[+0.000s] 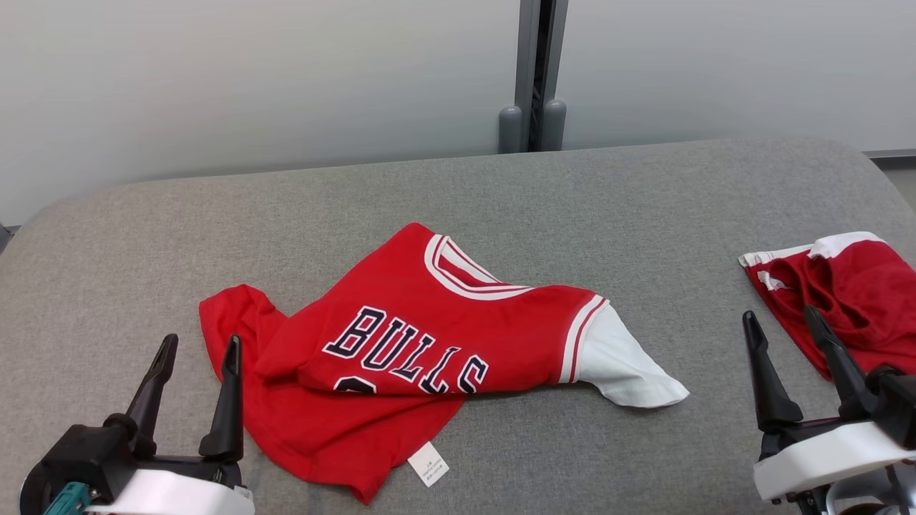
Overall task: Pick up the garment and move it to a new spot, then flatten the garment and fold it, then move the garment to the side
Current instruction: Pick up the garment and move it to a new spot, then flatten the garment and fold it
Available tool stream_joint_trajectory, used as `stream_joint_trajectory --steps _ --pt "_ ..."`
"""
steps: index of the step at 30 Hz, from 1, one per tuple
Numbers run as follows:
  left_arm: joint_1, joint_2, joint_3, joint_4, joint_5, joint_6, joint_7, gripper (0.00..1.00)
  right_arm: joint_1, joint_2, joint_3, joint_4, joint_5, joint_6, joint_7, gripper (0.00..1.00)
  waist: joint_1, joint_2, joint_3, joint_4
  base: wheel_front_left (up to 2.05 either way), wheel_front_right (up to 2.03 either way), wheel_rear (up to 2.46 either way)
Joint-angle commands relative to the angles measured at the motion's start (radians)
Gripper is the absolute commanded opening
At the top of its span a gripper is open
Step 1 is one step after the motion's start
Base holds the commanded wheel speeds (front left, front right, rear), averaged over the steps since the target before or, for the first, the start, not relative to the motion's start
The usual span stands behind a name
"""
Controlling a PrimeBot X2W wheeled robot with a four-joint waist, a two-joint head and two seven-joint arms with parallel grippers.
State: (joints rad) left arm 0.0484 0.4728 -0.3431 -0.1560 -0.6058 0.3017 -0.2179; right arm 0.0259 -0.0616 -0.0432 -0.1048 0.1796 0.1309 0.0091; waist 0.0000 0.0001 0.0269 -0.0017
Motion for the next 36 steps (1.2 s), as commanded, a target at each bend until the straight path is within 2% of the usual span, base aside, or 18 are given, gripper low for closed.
stream_joint_trajectory --steps 1,12,18,31,36 --pt "0.007 0.007 0.000 -0.005 0.008 0.009 0.000 1.00 0.007 -0.002 -0.002 -0.002 0.003 0.000 0.001 1.00 0.0000 -0.0001 0.000 0.000 0.00 0.00 0.00" --pt "-0.001 0.007 -0.010 -0.024 0.013 0.022 0.012 1.00 0.001 0.001 -0.005 -0.008 0.006 0.000 0.003 1.00 0.0000 -0.0001 0.013 0.004 0.00 0.00 0.00" --pt "-0.020 -0.001 -0.053 -0.033 0.026 0.017 0.055 1.00 -0.015 0.002 -0.001 -0.017 0.008 0.000 0.005 1.00 0.0000 -0.0001 0.054 0.010 0.00 0.00 0.00" --pt "-0.006 -0.095 -0.171 0.125 -0.058 -0.082 0.091 1.00 -0.072 0.005 0.008 -0.020 -0.001 0.000 -0.002 1.00 0.0000 -0.0001 0.213 0.036 0.00 0.00 0.00" --pt "-0.006 -0.118 -0.175 0.173 -0.096 -0.098 0.108 1.00 -0.092 0.005 0.013 -0.014 -0.001 0.000 -0.011 1.00 0.0000 -0.0001 0.251 0.039 0.00 0.00 0.00"
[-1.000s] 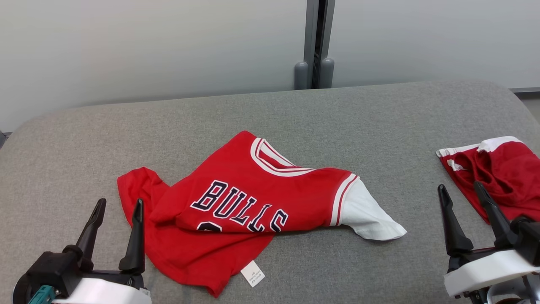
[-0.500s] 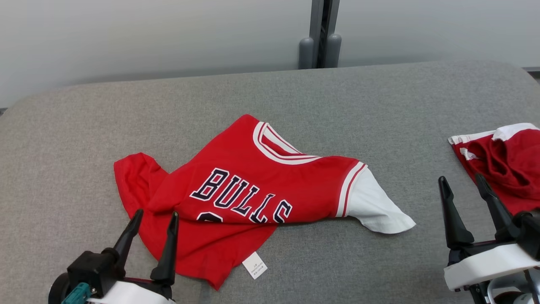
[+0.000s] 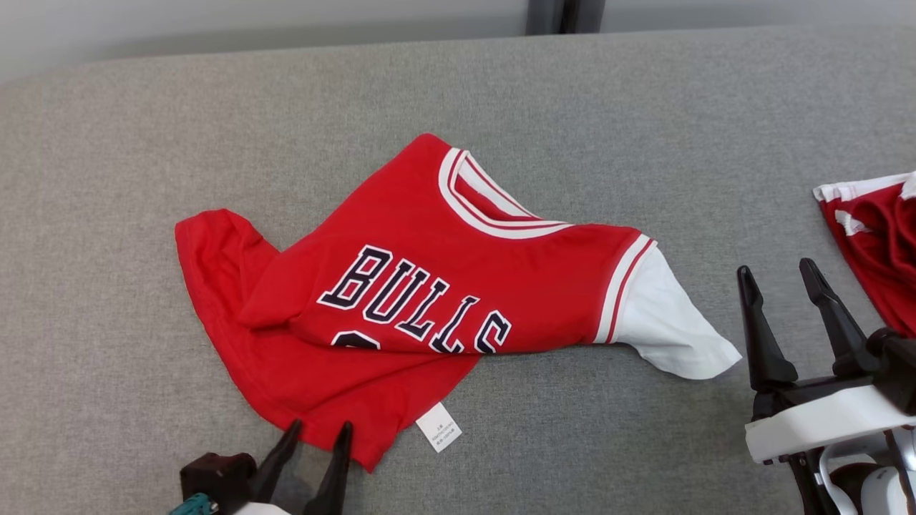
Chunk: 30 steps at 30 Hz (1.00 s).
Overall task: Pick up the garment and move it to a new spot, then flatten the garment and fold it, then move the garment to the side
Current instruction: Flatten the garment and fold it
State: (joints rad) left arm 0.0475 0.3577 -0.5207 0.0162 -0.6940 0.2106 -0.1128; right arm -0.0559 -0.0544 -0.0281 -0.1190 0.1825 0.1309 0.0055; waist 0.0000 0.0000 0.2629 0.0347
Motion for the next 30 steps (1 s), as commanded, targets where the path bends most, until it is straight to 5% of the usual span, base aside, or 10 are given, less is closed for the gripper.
stream_joint_trajectory --steps 1,9,10,19,30 --pt "-0.008 -0.011 0.002 0.020 -0.019 -0.011 0.006 1.00 -0.013 -0.002 -0.001 0.001 -0.003 0.000 -0.007 1.00 0.0000 0.0000 0.023 0.003 0.00 0.00 0.00" --pt "-0.056 -0.045 0.009 0.175 -0.063 -0.004 0.049 1.00 -0.045 -0.001 0.014 0.013 0.006 0.000 -0.017 1.00 0.0000 0.0000 0.062 -0.015 0.00 0.00 0.00" --pt "-0.072 -0.048 0.009 0.206 -0.065 -0.014 0.047 0.00 -0.052 0.000 0.014 0.018 0.011 0.000 -0.019 1.00 0.0000 0.0000 0.065 -0.022 0.00 0.00 0.00" --pt "-0.195 0.005 0.077 0.195 -0.001 -0.003 -0.064 0.00 -0.059 0.001 0.004 0.032 0.030 0.000 -0.039 1.00 0.0000 0.0000 0.069 -0.045 0.00 0.00 0.00" --pt "-0.397 0.106 0.141 0.258 0.006 -0.021 0.000 0.00 -0.092 0.001 0.027 0.061 0.058 0.000 -0.062 1.00 0.0000 0.0000 0.095 -0.103 0.00 0.00 0.00"
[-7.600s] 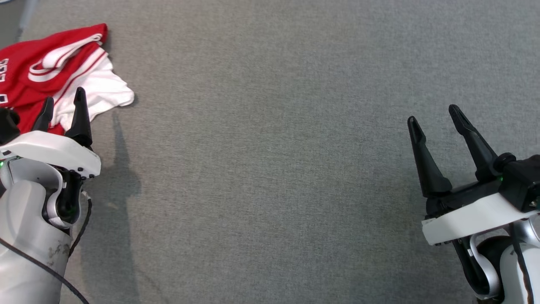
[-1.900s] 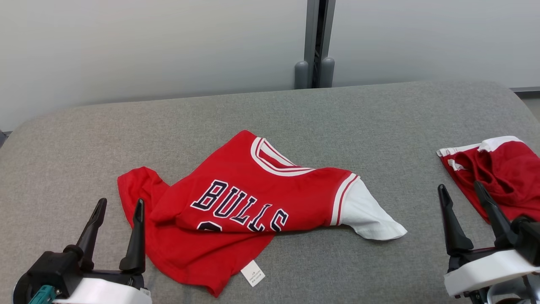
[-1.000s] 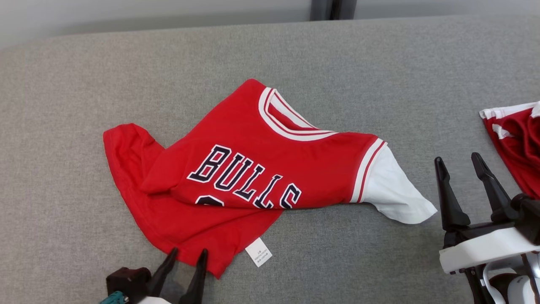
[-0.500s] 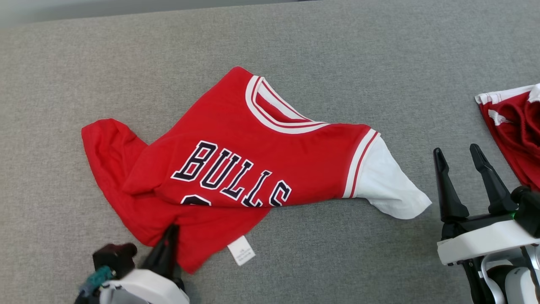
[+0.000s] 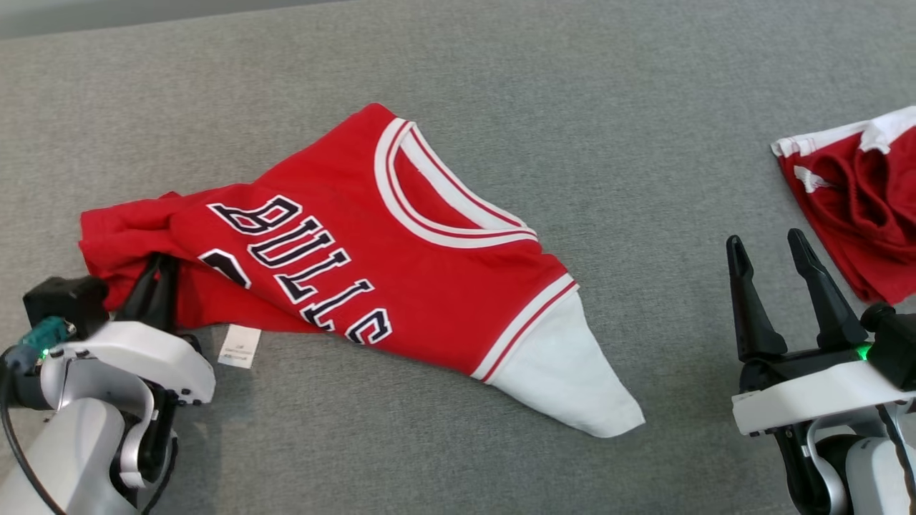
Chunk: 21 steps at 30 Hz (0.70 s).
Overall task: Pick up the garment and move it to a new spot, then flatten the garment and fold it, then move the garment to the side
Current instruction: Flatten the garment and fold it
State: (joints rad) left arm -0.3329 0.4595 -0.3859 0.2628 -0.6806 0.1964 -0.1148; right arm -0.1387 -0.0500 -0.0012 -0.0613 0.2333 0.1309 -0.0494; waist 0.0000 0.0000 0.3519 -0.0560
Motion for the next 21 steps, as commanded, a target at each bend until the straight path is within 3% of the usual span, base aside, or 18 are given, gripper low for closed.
stream_joint_trajectory --steps 1,2,3,4,5,12,21 --pt "-0.027 0.005 0.005 0.033 -0.016 -0.016 0.014 0.00 -0.013 -0.003 0.001 0.006 0.008 0.000 -0.012 1.00 0.0000 0.0000 0.008 -0.019 0.00 0.00 0.00" --pt "-0.035 0.006 0.005 0.054 -0.022 -0.025 0.022 0.00 -0.015 -0.003 0.003 0.011 0.013 0.000 -0.016 1.00 0.0000 0.0000 0.009 -0.026 0.00 0.00 0.00" --pt "-0.040 0.003 0.002 0.074 -0.033 -0.034 0.034 0.10 -0.016 -0.003 0.004 0.017 0.016 0.000 -0.019 1.00 0.0000 0.0000 0.009 -0.032 0.00 0.00 0.00" --pt "-0.045 -0.001 0.001 0.092 -0.039 -0.040 0.041 0.47 -0.015 -0.003 0.005 0.022 0.018 0.000 -0.024 1.00 0.0000 0.0000 0.009 -0.036 0.00 0.00 0.00" --pt "-0.048 -0.002 0.002 0.107 -0.045 -0.049 0.045 1.00 -0.015 -0.003 0.005 0.026 0.021 0.000 -0.026 1.00 0.0000 0.0000 0.008 -0.040 0.00 0.00 0.00" --pt "0.003 -0.019 0.026 0.149 -0.082 -0.045 0.011 1.00 0.002 -0.003 -0.006 0.045 0.021 0.000 -0.040 1.00 0.0000 0.0000 -0.018 -0.038 0.00 0.00 0.00" --pt "0.129 -0.026 0.072 0.056 -0.094 0.016 -0.081 1.00 0.027 -0.003 -0.020 0.037 -0.008 0.000 -0.024 1.00 0.0000 0.0000 -0.099 0.021 0.00 0.00 0.00"
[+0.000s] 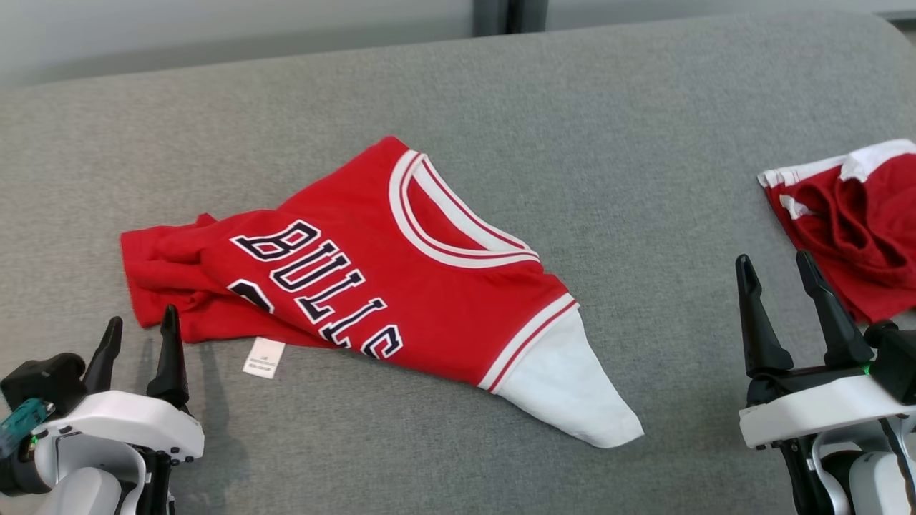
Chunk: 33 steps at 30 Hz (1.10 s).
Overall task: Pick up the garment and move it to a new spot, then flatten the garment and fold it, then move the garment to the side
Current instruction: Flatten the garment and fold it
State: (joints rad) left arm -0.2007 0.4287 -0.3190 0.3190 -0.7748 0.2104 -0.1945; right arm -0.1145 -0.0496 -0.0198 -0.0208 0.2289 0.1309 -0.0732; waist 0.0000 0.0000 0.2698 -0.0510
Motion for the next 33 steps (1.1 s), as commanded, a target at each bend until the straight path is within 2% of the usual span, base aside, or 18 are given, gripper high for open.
stream_joint_trajectory --steps 1,8,12,17,24,33 --pt "0.010 0.005 0.013 -0.018 0.003 0.009 -0.013 1.00 0.005 -0.004 -0.001 -0.005 -0.007 0.000 0.004 1.00 0.0000 0.0000 -0.027 0.023 0.00 0.00 0.00" --pt "0.070 -0.009 0.041 -0.198 0.082 0.063 -0.063 1.00 0.027 -0.010 0.003 -0.027 -0.040 0.000 0.022 1.00 0.0000 0.0000 -0.106 0.058 0.00 0.00 0.00" --pt "0.117 -0.006 0.028 -0.324 0.159 0.099 -0.068 1.00 0.050 -0.016 0.011 -0.043 -0.061 0.000 0.041 1.00 0.0000 0.0000 -0.155 0.067 0.00 0.00 0.00" --pt "0.189 0.010 -0.004 -0.403 0.201 0.138 -0.045 1.00 0.084 -0.020 0.023 -0.051 -0.058 0.000 0.058 1.00 0.0000 0.0000 -0.197 0.062 0.00 0.00 0.00" --pt "0.250 0.025 -0.025 -0.458 0.209 0.172 0.002 1.00 0.122 -0.019 0.023 -0.066 -0.053 0.000 0.077 1.00 0.0000 0.0000 -0.217 0.061 0.00 0.00 0.00" --pt "0.247 0.032 -0.031 -0.478 0.208 0.179 0.023 1.00 0.115 -0.016 0.029 -0.079 -0.046 0.000 0.084 1.00 0.0000 0.0000 -0.213 0.062 0.00 0.00 0.00"
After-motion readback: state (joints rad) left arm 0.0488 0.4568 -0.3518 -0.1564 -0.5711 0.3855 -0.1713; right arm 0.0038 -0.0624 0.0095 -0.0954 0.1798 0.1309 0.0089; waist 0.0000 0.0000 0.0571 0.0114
